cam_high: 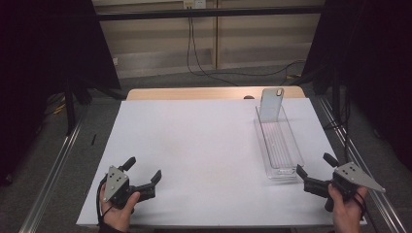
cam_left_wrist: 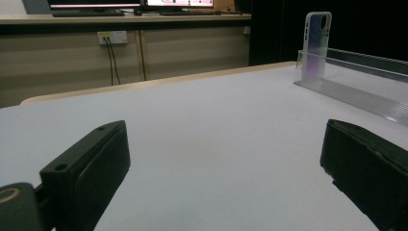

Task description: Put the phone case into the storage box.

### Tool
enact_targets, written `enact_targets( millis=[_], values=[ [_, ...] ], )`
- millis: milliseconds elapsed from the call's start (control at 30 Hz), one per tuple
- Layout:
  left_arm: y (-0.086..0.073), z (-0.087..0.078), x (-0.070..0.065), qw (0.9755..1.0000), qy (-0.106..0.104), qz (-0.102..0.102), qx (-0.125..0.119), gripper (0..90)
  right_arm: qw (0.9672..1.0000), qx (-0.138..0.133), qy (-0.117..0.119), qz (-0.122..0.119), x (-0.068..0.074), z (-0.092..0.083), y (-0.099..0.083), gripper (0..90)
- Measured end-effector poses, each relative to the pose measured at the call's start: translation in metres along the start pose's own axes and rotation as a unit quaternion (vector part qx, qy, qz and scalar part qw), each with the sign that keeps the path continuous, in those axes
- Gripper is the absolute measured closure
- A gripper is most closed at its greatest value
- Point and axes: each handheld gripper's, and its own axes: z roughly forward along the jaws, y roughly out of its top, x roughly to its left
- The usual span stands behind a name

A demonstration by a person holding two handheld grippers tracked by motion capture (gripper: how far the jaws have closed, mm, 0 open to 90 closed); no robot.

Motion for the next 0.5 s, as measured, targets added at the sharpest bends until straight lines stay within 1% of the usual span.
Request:
enact_targets(
  millis=[100, 167, 233, 333, 367, 433, 500],
  values=[
    [-0.0008, -0.0008, 0.0006, 1.0, 0.005, -0.001, 0.002, 3.3, 1.0, 0.001, -0.005, -0.001, 0.0014, -0.0034, -0.0033, 0.4],
    [-0.0012, -0.0004, 0.0015, 1.0, 0.007, -0.003, 0.004, 3.3, 1.0, 0.006, 0.001, -0.005, 0.0026, -0.0042, -0.0063, 0.3],
    [-0.0014, -0.0005, 0.0021, 0.9999, 0.011, -0.006, 0.004, 3.2, 0.9999, 0.01, 0.001, -0.002, 0.0035, -0.0033, -0.009, 0.2],
    [-0.0026, -0.0009, 0.0037, 0.9998, 0.016, -0.011, 0.009, 3.2, 1.0, 0.008, 0.004, -0.003, 0.0051, -0.0015, -0.0082, 0.0],
    [-0.0032, -0.0014, 0.0048, 0.9997, 0.019, -0.009, 0.014, 3.1, 0.9999, 0.007, 0.007, -0.004, 0.0053, -0.001, -0.0079, 0.0],
    [-0.0039, -0.0021, 0.0059, 0.9996, 0.022, -0.011, 0.015, 2.8, 0.9999, 0.007, 0.009, -0.003, 0.0057, -0.0003, -0.0078, 0.0],
    [-0.0043, -0.0009, 0.0056, 0.9994, 0.025, -0.016, 0.018, 2.2, 0.9999, 0.009, 0.012, -0.008, 0.0058, 0.0009, -0.0078, 0.0]
  ],
)
